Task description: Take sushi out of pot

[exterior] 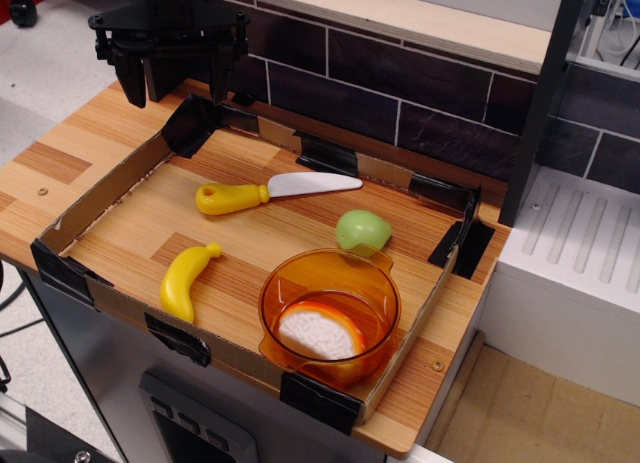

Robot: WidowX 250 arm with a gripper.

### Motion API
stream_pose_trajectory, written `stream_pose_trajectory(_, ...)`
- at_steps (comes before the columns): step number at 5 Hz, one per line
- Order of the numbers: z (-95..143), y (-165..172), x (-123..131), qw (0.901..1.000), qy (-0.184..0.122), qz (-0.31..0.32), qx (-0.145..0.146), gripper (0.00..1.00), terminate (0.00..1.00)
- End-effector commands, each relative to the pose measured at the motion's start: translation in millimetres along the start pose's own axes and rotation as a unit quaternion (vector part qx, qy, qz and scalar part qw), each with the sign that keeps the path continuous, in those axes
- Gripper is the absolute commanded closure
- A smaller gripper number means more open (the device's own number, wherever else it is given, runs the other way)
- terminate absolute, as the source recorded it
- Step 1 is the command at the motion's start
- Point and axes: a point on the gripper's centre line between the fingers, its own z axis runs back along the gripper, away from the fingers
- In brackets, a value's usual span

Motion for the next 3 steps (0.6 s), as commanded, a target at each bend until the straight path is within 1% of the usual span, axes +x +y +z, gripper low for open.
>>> stream_pose_trajectory(1, 0.0, 0.0, 0.0, 1.0000, 0.000, 0.000, 0.000, 0.00, 0.00)
stream_pose_trajectory(2, 5.2, -2.6, -2.6, 0.9984, -0.029, 0.048, -0.008, 0.00, 0.00)
stream_pose_trajectory(3, 18.9, -15.3, -18.6, 0.9935, -0.057, 0.099, 0.007, 0.00, 0.00)
